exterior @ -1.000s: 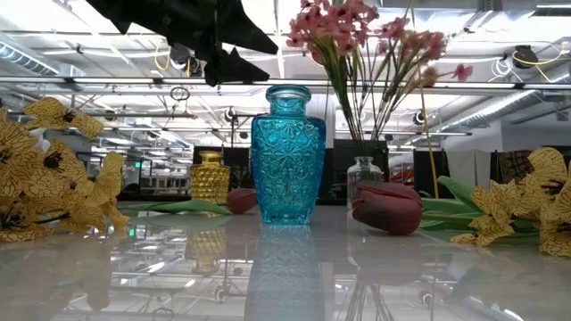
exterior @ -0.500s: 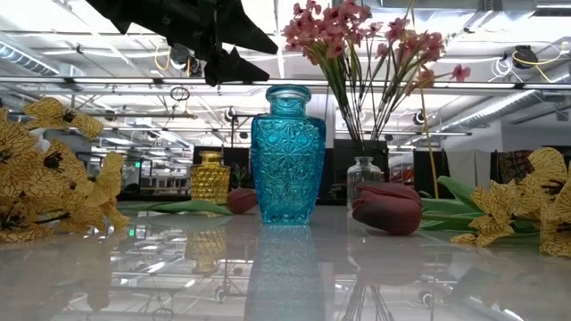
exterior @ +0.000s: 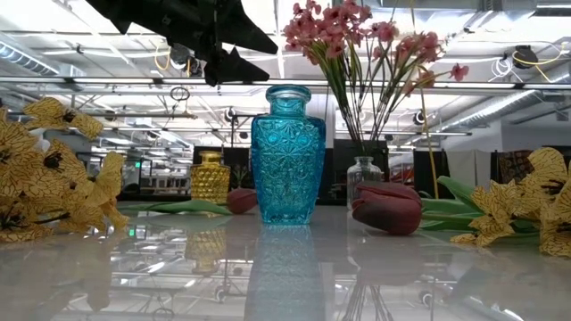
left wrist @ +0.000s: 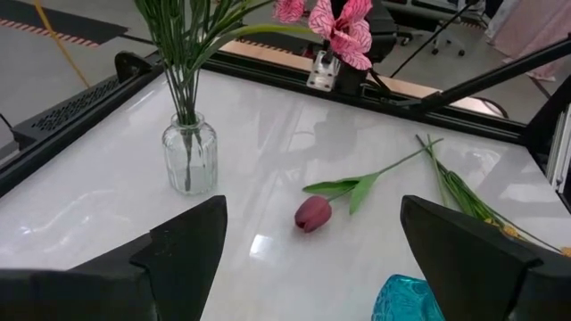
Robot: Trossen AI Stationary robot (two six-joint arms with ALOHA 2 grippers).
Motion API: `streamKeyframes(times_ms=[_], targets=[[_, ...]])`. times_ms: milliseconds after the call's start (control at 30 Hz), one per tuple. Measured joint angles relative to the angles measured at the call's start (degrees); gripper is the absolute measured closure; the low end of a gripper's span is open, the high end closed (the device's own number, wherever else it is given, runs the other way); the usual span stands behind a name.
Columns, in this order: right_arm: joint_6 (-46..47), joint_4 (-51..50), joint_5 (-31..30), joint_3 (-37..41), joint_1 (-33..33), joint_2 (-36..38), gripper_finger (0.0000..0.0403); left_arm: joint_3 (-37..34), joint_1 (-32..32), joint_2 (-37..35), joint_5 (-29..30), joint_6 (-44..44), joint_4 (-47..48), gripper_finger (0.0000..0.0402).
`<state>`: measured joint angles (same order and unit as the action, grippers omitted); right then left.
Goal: Sort flowers into vase by color
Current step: Put the top yellow flower into the yellow vase
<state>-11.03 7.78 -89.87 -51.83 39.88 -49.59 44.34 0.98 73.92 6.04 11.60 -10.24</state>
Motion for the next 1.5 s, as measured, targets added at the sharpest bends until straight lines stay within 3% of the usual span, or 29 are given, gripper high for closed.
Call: streamKeyframes(times_ms=[433,633,967,1500], targets=[[15.57,-20.92,0.11,0.02,2.1,-7.03,0.0394,0.0,-0.01,0.0,0.0,0.02,0.02,0.0061],[16.04,-20.15,0.06,0.02,2.1,-9.98,0.0394,0.0,0.01,-0.01,0.0,0.02,0.02,0.0061],[9.79,-11.32,-0.23,-4.73,-1.96,-9.26,0.0394,0.0,0.01,0.0,0.0,0.02,-1.44,0.0061],[-10.56,-11.2,0.74,-26.05,-5.87,-9.34,0.0394,0.0,0.06,0.01,0.0,-0.45,-1.38,0.0061]])
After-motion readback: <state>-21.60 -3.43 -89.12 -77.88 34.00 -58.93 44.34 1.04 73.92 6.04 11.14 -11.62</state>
